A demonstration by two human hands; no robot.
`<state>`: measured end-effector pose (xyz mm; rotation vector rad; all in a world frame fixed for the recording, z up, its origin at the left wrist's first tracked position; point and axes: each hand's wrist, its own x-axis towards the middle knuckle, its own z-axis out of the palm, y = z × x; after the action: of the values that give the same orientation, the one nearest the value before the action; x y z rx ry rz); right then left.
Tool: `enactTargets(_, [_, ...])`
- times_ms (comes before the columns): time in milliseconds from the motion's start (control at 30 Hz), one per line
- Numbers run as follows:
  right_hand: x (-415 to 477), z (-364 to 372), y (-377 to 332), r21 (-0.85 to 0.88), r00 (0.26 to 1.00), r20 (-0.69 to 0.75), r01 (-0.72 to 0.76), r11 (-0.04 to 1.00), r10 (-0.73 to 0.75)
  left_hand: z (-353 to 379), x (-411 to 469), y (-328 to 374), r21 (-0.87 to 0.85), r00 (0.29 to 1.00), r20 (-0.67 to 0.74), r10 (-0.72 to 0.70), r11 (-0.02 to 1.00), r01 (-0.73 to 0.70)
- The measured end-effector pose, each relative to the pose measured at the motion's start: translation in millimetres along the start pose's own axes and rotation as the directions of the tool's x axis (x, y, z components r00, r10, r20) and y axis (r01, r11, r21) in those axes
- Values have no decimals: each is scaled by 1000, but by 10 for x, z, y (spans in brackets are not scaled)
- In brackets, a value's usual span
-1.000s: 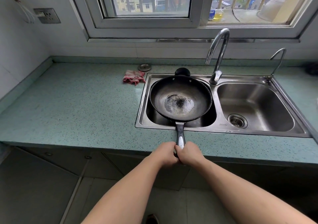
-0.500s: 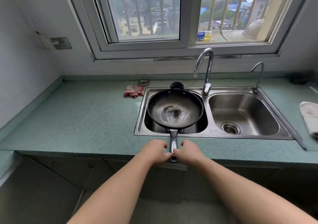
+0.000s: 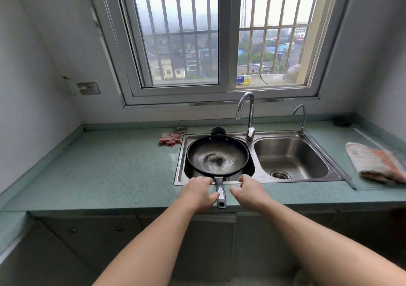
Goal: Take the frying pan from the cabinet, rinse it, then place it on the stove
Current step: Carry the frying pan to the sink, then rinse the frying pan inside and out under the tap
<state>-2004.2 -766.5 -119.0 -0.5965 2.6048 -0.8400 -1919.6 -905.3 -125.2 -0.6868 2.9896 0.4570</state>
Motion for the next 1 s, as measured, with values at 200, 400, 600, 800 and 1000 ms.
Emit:
enactTargets(200, [-517,59,-40,-77,994,-86,66,995,-73,-38,-541,-116,-100,998,-39,42,994,-46])
enactTargets(400, [-808,38,-44,-190,990,-89,91,977,-110,-152,-819,-185,-113,997,-62,40,993,-46])
enactTargets(600, [-735,-131,15,-309,986,-128,67,949,-111,-180,-740,-22,-125,997,-67,49,990,-57])
enactTargets(800, [-274,-344,203,-303,983,-135,78,950,-124,-163,-233,239,-138,997,-66,50,989,-59])
enactTargets(1000, [571,-642,438,-228,988,-109,81,970,-108,-175,512,556,-132,998,-64,10,991,-18])
